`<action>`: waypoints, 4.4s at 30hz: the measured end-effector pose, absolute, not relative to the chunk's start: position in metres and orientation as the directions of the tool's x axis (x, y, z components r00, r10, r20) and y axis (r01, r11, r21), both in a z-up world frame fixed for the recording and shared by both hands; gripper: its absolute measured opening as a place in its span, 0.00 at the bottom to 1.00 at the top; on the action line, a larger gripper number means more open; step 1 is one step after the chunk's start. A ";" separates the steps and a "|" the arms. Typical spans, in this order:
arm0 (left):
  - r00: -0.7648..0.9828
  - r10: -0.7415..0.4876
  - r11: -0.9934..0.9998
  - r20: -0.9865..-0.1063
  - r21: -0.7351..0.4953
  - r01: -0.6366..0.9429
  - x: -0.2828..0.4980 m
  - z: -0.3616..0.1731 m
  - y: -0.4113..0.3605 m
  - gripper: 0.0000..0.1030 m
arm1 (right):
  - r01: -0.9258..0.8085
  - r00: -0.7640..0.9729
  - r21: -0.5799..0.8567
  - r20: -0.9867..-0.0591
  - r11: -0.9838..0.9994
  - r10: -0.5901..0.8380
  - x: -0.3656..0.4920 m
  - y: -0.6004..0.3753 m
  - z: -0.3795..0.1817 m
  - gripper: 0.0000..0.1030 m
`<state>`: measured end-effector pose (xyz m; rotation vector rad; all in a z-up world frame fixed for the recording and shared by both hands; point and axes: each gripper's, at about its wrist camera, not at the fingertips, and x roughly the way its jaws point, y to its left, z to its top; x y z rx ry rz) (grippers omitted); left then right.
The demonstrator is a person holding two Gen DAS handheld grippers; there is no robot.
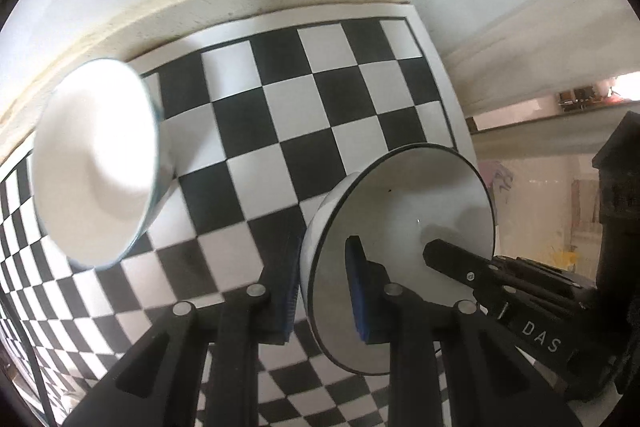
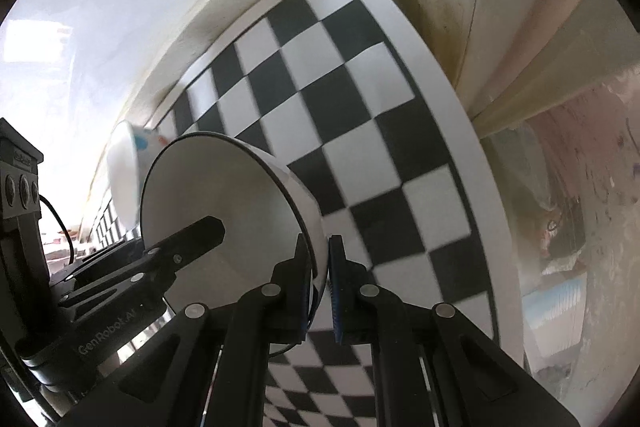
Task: Organize plates and bowls
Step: 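Close both grippers on the rim of the black-rimmed bowl, then carry the black-rimmed bowl with both grippers and lower it into the pink-flower bowl, then open both grippers and move them to the blue-dotted white bowl, then close both grippers on the rim of the blue-dotted bowl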
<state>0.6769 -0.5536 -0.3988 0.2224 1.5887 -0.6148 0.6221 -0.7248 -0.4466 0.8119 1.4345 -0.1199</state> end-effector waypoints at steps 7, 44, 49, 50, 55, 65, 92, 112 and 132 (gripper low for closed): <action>-0.052 -0.223 0.827 -0.973 -0.217 0.518 0.645 -0.360 -0.518 0.19 | 0.467 0.204 0.440 -0.898 0.767 0.390 0.596 -0.682 -0.405 0.09; -0.194 -0.098 0.884 -0.976 -0.175 0.433 0.552 -0.371 -0.312 0.19 | 0.292 -0.015 0.390 -0.911 0.873 0.412 0.504 -0.480 -0.420 0.09; -0.220 -0.073 0.883 -0.973 -0.165 0.440 0.553 -0.381 -0.315 0.19 | 0.307 -0.042 0.386 -0.908 0.870 0.417 0.508 -0.477 -0.435 0.09; -0.224 -0.073 0.884 -0.972 -0.167 0.437 0.554 -0.382 -0.315 0.19 | 0.308 -0.048 0.384 -0.907 0.870 0.418 0.509 -0.476 -0.438 0.09; -0.249 -0.080 0.881 -0.965 -0.185 0.435 0.554 -0.387 -0.318 0.19 | 0.351 -0.055 0.399 -0.895 0.847 0.444 0.510 -0.479 -0.448 0.09; -0.282 -0.053 0.879 -0.958 -0.178 0.442 0.551 -0.390 -0.316 0.19 | 0.347 -0.063 0.394 -0.896 0.851 0.440 0.507 -0.480 -0.447 0.10; -0.282 -0.066 0.895 -0.957 -0.182 0.407 0.559 -0.388 -0.306 0.19 | 0.357 -0.084 0.392 -0.891 0.848 0.447 0.505 -0.489 -0.438 0.14; -0.069 -0.073 0.928 -0.995 -0.093 0.360 0.594 -0.337 -0.298 0.26 | 0.360 0.029 0.413 -0.901 0.837 0.433 0.527 -0.522 -0.403 0.63; -0.010 -0.128 0.949 -0.992 -0.125 0.290 0.754 -0.357 -0.375 0.26 | 0.429 0.242 0.380 -0.922 0.820 0.301 0.676 -0.612 -0.403 0.75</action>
